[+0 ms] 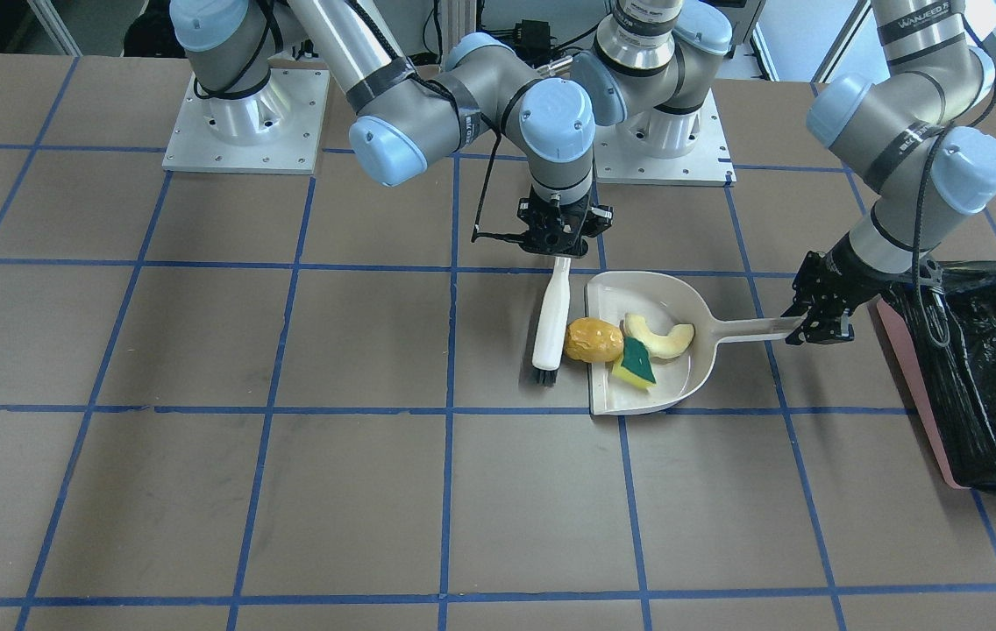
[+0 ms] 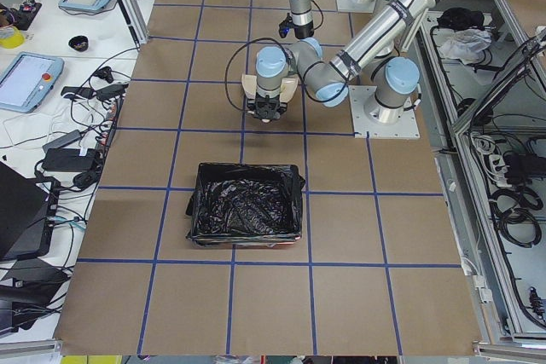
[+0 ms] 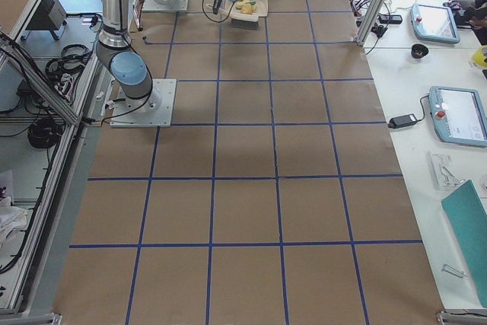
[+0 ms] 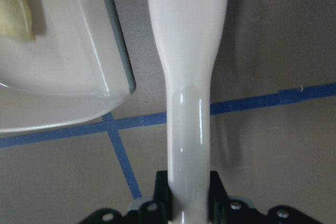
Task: Sweep and dump trash into bin
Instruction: 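Sweep the yellow potato into the dustpan with the right gripper's brush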
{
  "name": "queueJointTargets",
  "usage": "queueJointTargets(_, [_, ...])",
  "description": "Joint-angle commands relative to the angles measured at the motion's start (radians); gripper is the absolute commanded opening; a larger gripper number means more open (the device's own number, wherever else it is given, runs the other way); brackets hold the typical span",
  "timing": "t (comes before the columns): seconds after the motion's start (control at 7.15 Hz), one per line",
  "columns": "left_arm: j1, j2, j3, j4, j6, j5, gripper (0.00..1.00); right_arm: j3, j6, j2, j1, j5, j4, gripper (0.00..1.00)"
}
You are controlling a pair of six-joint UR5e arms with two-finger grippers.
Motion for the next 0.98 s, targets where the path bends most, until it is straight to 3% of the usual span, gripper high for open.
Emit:
queueJointTargets(0.0, [-0.003,-0.001,-0.002,0.001,-0.006,-0.001,0.0,-0.029,0.037,0.04,0.027,0.032,-0.082,0.0])
queueJointTargets(0.42, [-0.005,-0.003,-0.004,0.002,-0.006,-0.001,0.0,-0.166,0.121,0.108,0.064,0.033,-0.08,0.0])
queueJointTargets(0.84, [-0.005,-0.004,-0.001,0.001,-0.004,-0.029,0.0,-0.161,0.109,0.102,0.064,0.012,-0.046,0.0])
